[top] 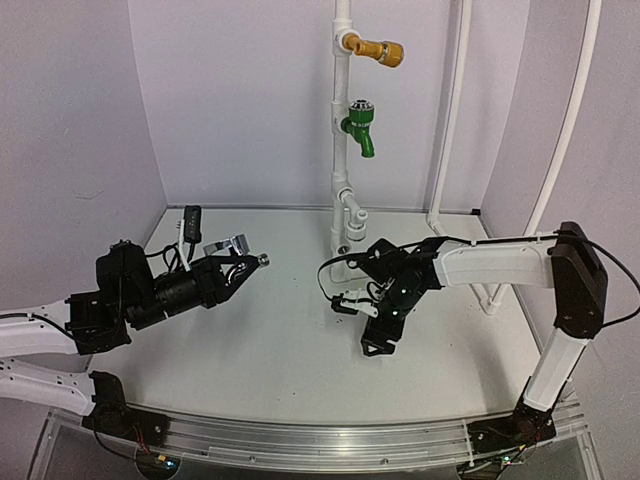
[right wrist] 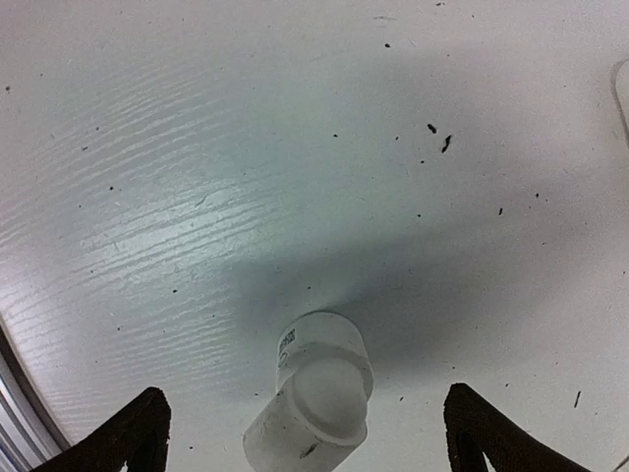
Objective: Install the water faucets
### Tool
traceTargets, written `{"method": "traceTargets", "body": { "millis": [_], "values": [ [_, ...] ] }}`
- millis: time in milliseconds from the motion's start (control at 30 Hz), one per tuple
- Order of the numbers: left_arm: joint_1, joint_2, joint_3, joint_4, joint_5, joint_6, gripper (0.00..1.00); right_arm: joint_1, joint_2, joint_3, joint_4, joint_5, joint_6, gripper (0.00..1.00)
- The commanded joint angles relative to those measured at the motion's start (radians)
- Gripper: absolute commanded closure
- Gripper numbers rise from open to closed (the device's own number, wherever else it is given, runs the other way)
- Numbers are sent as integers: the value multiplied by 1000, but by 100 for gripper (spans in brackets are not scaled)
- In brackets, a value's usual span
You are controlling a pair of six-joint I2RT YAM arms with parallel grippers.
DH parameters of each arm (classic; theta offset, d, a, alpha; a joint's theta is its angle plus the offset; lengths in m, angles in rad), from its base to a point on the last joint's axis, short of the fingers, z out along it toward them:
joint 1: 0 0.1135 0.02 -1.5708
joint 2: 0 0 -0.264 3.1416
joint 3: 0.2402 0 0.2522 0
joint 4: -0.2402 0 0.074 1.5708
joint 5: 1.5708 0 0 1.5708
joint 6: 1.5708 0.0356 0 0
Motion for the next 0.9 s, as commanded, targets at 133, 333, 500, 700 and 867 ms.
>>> {"method": "traceTargets", "body": {
  "millis": [133,333,500,700,867],
  "values": [
    [6,-27,54,24,-30,-17,100,2,28,-16,56,31,152,9],
    [6,-24,49,32,-39,-15,100,1,44,-6,69,17,214,18],
    [7,-23,52,37,-32,-17,100,1,56,-17,76,32,215,25],
    [6,-26,44,41,-37,-18,100,1,99,-20,66,45,226,31],
    [6,-40,32,41,-44,-21,100,1,131,10,53,38,234,47]
  ]
}}
